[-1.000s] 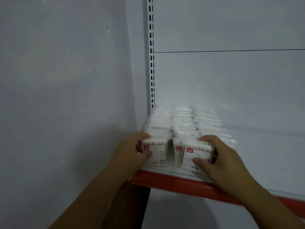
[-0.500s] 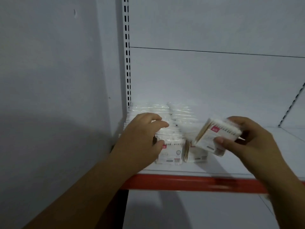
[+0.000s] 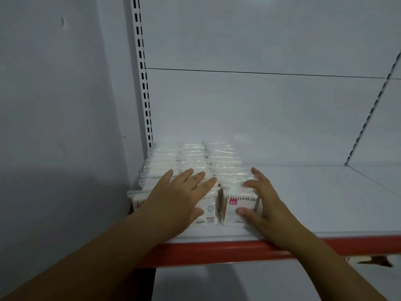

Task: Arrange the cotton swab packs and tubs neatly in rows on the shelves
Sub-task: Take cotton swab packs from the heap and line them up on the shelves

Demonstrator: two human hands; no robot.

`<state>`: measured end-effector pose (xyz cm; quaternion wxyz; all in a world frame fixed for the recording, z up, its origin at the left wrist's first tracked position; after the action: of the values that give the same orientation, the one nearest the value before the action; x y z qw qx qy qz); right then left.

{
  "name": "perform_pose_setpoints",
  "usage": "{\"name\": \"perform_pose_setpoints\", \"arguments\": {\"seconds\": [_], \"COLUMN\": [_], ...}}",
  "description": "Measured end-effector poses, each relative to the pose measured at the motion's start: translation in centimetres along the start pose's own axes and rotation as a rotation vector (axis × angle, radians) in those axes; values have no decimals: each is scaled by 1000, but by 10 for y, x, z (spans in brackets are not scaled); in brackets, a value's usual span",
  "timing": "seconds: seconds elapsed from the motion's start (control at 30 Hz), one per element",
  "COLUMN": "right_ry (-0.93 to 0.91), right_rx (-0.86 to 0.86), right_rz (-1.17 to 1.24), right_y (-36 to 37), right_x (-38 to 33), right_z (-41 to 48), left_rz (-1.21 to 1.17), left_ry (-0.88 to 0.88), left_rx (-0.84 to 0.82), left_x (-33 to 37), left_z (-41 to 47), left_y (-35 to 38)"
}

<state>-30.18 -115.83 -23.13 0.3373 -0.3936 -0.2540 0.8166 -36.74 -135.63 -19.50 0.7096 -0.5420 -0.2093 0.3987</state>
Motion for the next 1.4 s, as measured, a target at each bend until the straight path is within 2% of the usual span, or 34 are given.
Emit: {"name": "perform_pose_setpoints", "arguments": {"seconds": [0.07,0.13,0.23,0.33,0.5,0.67,0.77,0.83,0.93,1.03,1.13,1.2,1.3,1.4], "right_ry": [26,21,41,66,147,230,243,247,257,413,659,795,836,870], "right_rx": [-61,-101,-86,-104,-188,-227,-90,19,16,-166,-290,-233,-191,-235], "right_rz": [-59,-78,-42,-81,-235,-215,-203,-230,-393,-602,-751,-772,-832,-895], "right_y": [3,4,5,5,5,-5,-22,-44,-94,-169,-263,-325,-405,-466], "right_x": [0,-1,-1,-3,-7,-23,-36,-37,-18,22,57,67,73,80], "right_z": [0,0,-1,-1,2,2,-3,-9,-30,-78,-141,-183,-240,-299], "left_rz": [21,11,138,4,-54,8,-100,-127,-24,43,17,-93,-255,-242], "left_ry": [39,-30,-247,-312,-287,-307,-283,-205,40,246,282,308,384,469], "left_rx": [34,22,-230,-357,-312,-363,-286,-255,-205,-252,-335,-315,-259,-225], "left_x": [-1,-13,-39,-45,-46,-47,-40,-23,30,100,189,269,393,500], "left_z": [1,-3,-14,-22,-15,-18,-9,5,40,86,138,162,179,187], "left_y": [-6,-14,-10,1,4,-12,-38,-53,-64,-62,-71,-87,-111,-125]}}
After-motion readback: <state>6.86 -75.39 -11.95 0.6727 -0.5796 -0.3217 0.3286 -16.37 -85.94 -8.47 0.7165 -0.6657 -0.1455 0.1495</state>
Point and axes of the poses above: each hand's wrist, its own z-axis towards the middle knuckle, its own y-axis out of the palm, x = y × z, the point moved 4 cm from there along z, towards the middle knuckle, and after that the axes turned 15 degrees about -y, right-handed, at the moved point
